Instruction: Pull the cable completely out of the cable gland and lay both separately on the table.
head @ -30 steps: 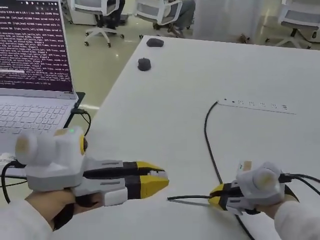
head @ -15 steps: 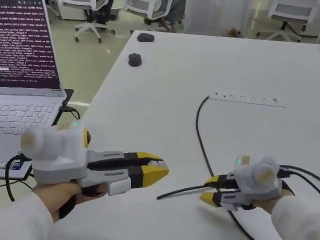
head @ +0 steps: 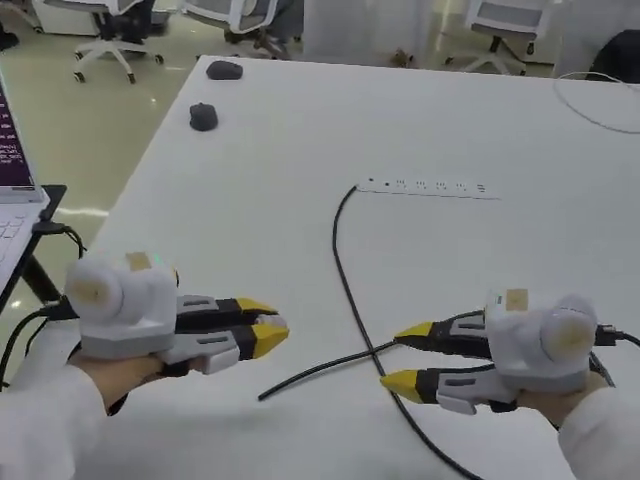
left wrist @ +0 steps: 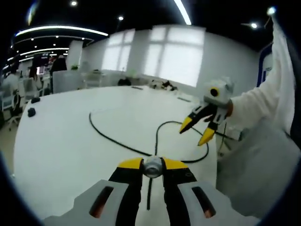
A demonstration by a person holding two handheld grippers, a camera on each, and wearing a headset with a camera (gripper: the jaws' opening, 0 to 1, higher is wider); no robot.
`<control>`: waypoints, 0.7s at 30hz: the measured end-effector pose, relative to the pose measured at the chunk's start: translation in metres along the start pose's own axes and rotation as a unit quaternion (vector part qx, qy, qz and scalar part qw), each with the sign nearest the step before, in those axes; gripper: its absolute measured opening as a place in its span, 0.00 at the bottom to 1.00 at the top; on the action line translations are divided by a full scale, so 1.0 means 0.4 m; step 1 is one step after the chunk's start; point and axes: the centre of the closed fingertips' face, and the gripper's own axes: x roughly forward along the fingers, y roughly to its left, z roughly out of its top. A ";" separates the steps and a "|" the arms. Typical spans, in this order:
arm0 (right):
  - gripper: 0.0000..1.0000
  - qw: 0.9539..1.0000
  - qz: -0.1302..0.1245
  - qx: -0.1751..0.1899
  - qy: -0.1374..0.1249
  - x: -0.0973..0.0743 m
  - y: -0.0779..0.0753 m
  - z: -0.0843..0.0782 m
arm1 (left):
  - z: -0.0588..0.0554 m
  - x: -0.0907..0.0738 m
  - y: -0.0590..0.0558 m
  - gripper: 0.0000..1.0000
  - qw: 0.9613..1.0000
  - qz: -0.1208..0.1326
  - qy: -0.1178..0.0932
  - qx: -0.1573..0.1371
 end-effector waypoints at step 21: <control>0.34 0.989 -0.088 0.119 -0.005 -0.126 0.016 -0.135 | -0.217 0.087 0.094 0.17 0.993 0.061 0.102 -0.009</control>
